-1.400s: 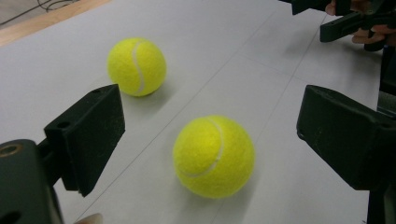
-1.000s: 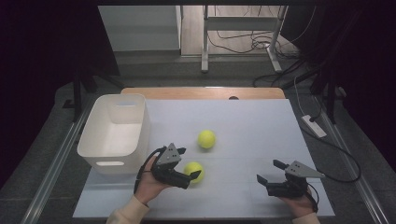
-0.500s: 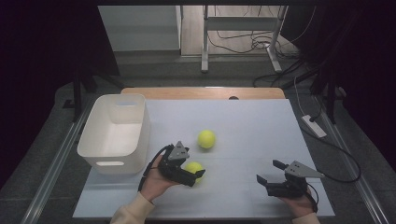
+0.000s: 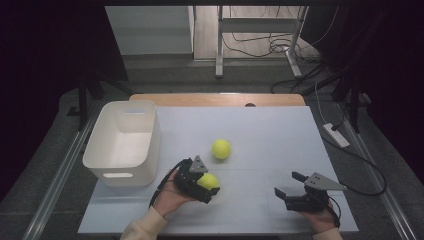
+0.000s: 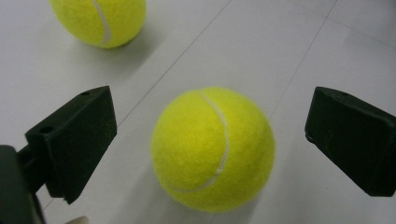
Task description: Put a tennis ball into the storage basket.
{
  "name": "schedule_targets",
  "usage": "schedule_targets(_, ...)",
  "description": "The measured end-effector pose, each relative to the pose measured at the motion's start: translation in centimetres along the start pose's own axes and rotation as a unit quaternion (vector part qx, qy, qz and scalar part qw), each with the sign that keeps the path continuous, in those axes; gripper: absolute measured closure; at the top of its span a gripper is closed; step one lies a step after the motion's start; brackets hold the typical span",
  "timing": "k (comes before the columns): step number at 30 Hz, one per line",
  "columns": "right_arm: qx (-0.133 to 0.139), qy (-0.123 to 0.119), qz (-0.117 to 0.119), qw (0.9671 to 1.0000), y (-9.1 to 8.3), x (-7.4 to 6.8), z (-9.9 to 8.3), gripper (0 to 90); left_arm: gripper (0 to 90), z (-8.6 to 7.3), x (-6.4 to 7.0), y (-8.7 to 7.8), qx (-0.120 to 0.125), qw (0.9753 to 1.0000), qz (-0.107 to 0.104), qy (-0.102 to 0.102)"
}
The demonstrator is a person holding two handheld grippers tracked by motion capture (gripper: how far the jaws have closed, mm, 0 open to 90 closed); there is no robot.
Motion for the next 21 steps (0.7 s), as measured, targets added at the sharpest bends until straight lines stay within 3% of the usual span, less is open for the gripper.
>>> schedule_targets(15, -0.003, 0.0, 0.001, 1.0, 0.0, 0.0, -0.1, 9.3, 2.6, -1.1, -0.1, 1.3, -0.036, 0.9993, 0.008, -0.002)
schedule_targets(18, -0.003, -0.001, 0.002, 1.0, 0.0, 0.0, -0.1, 9.3, 6.1, -1.2, -0.1, 1.4, -0.038, 0.9992, 0.007, -0.001)
schedule_targets(21, -0.003, -0.001, 0.002, 1.0, 0.1, 0.0, -0.1, 9.3, 19.6, -1.3, -0.1, 1.4, -0.037, 0.9993, 0.004, 0.005)
Point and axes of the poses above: each handheld gripper's, and its own axes: y roughly forward along the jaws, z roughly out of its top, x roughly to its right, the point moved 5 cm from there along y, roughly forward along the jaws, and after that the axes turned 14 degrees about -z, right-handed, at the moved point
